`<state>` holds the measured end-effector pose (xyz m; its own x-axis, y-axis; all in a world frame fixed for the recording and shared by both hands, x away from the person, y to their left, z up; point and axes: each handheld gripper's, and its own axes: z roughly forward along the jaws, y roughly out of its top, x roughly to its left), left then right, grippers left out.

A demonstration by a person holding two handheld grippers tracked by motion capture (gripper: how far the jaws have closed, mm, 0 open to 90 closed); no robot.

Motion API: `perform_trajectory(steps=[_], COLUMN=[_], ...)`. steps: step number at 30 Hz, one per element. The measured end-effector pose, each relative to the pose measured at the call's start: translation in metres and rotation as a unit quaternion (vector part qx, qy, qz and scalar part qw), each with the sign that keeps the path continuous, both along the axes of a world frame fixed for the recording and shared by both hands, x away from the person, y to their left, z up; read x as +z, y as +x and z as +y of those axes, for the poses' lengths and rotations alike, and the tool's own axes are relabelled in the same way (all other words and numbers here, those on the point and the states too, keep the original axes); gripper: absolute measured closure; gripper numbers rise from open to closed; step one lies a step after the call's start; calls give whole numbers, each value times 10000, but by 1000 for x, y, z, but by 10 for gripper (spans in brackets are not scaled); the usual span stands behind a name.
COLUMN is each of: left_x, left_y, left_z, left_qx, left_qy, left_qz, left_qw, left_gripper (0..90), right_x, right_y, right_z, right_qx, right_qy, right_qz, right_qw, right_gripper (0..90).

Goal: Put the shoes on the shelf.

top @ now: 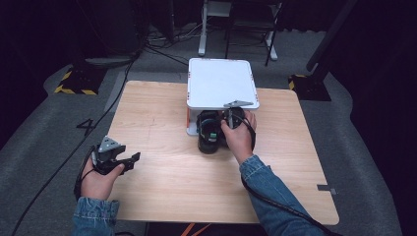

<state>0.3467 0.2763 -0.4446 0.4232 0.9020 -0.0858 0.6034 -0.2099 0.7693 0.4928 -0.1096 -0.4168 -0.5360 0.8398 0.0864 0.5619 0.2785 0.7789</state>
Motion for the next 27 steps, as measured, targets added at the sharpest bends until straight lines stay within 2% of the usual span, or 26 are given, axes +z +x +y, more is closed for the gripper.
perform_trajectory(steps=[4,6,9,10,11,12,13,14,15,16,18,19,21,27], left_x=[1,1,0,0,0,0,0,0,0,0,0,0,-1,-2], left_y=[1,2,4,4,4,5,5,5,5,6,6,5,5,5], left_z=[-1,-3,-4,-5,-5,-6,-7,-8,-8,-9,-9,-9,-8,-6], left_qx=[-19,-14,-40,-68,-68,-63,-73,-68,-78,-93,-102,-99,-84,-77], left_qy=[-11,-5,11,26,26,23,25,21,35,20,20,26,16,27], left_qz=[-10,-5,9,23,23,21,22,29,17,27,28,32,42,28], left_qw=[10000,10000,10000,10000,10000,10000,10000,10000,10000,10000,9999,9999,10000,10000], left_gripper=[357,357,357,357,357,357,357,357,357,357,357,357,357,357], right_x=[-3,-7,-10,-10,-10,-11,-12,-12,-11,-11,-12,-11,-11,-12], right_y=[-5,-8,-11,-14,-14,-15,-16,-18,-18,-19,-20,-25,-28,-35], right_z=[-2,-7,-10,-12,-12,-12,-12,-12,-11,-9,-7,-3,-1,0], right_qx=[74,131,170,213,213,214,242,213,187,143,135,61,15,-105], right_qy=[11,95,153,185,185,189,229,374,395,389,357,73,-61,-66], right_qz=[85,280,340,468,468,518,572,587,574,567,557,466,381,272], right_qw=[9999,9995,9992,9985,9985,9982,9978,9973,9974,9975,9977,9989,9993,9996], right_gripper=[888,888,894,879,879,850,779,736,710,643,631,624,600,552])
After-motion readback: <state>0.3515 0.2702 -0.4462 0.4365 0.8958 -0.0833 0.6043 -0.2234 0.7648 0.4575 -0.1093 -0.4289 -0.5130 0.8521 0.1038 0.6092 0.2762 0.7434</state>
